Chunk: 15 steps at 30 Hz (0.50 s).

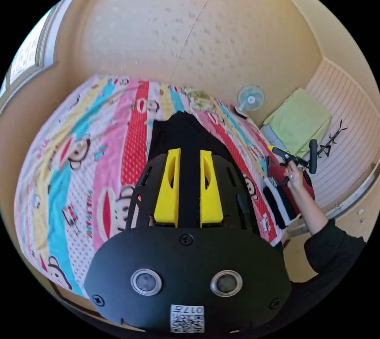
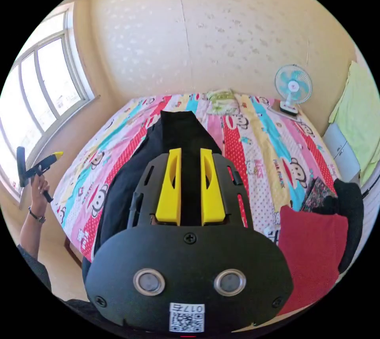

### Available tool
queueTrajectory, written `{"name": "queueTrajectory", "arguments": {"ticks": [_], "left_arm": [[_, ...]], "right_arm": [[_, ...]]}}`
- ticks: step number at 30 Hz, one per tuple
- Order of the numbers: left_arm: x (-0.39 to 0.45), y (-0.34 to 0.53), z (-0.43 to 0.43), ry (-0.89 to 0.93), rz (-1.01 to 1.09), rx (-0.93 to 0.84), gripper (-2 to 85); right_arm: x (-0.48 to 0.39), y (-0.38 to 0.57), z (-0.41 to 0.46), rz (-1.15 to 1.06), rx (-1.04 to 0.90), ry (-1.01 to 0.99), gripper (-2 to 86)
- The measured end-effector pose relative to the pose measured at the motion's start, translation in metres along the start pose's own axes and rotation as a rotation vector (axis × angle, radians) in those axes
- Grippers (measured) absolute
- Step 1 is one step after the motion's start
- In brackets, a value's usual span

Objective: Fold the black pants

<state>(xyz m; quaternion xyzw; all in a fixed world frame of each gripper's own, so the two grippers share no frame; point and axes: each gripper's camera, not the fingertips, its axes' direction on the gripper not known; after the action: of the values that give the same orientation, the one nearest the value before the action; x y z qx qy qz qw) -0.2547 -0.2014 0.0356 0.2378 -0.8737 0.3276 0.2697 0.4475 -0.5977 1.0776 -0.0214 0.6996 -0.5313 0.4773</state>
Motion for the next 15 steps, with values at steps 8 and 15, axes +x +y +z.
{"name": "queueTrajectory", "arguments": {"ticks": [8, 15], "left_arm": [[-0.001, 0.199, 0.09, 0.286, -0.073, -0.249, 9.8], [-0.022, 0.258, 0.052, 0.342, -0.249, -0.223, 10.5]], "right_arm": [[0.032, 0.289, 0.05, 0.217, -0.322, -0.34, 14.6], [-0.052, 0.334, 0.008, -0.167, -0.412, -0.155, 17.2]]}}
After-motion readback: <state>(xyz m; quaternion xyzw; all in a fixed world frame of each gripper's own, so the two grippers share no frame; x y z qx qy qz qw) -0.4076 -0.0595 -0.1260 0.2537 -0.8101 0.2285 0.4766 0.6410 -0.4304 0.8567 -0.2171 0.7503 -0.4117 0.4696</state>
